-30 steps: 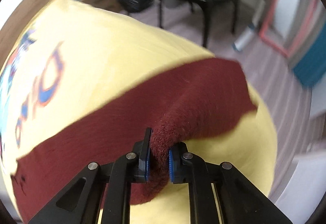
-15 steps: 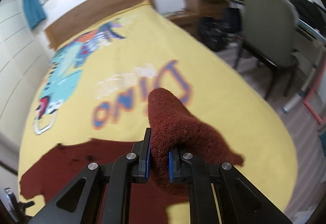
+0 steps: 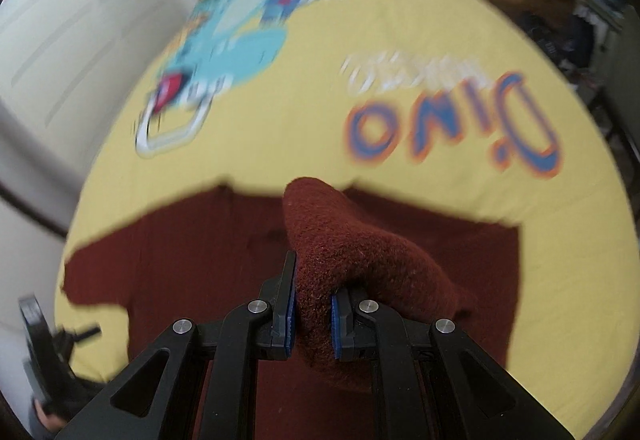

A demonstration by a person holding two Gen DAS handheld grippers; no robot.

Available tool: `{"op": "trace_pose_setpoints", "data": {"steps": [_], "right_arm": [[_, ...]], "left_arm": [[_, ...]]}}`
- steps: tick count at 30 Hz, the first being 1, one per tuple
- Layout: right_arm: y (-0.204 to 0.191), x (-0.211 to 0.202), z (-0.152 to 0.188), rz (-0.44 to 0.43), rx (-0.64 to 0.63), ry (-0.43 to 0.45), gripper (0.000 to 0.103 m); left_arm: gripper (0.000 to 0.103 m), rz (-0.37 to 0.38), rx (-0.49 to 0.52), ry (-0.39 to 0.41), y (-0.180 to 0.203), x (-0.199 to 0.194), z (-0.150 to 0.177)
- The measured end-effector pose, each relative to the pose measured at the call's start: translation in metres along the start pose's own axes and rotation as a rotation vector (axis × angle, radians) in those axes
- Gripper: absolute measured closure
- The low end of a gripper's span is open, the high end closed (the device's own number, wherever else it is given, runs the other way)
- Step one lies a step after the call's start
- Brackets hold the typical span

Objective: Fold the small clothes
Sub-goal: 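Fold the held sleeve across the sweater body and open the right gripper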

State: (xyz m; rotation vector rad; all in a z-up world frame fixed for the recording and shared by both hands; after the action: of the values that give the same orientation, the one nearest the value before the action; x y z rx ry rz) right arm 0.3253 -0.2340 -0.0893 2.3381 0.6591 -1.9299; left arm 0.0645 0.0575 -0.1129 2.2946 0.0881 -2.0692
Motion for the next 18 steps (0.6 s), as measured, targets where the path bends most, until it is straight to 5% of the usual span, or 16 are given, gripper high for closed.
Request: {"op": "trace_pose_setpoints", "data": {"steps": [10,16,18], "right_arm": [[-0.016,0.088,0.049,-0.003,0.018,-0.200,0.087],[-0.011,0.091,0.058,0.033,0.024,-0.212,0.081],[-0.011,0.088,0.058,0.074,0.014,-0.205,0.065]], "left_arm": [[0.001,0.016,-0.035,-0.022,-0.009,0.006,0.002],[0.001,0.007,-0.032,-0.019,-0.008,0.004,0.003],[0.001,0.003,-0.031,-0.016,-0.006,0.002,0.002]]}}
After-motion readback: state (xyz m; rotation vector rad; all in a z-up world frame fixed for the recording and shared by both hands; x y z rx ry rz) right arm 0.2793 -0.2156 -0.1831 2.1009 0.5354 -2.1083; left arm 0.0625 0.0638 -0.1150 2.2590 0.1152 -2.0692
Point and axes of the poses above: each gripper's, at about its wrist camera, not at the fingertips, and x roughly the way its jaws point, y to its right, z to its underside, the point moved 3 cm from there along x, roughly the way its jaws point, and after that the axes turned 11 degrees about -y, right-handed, at the moved point
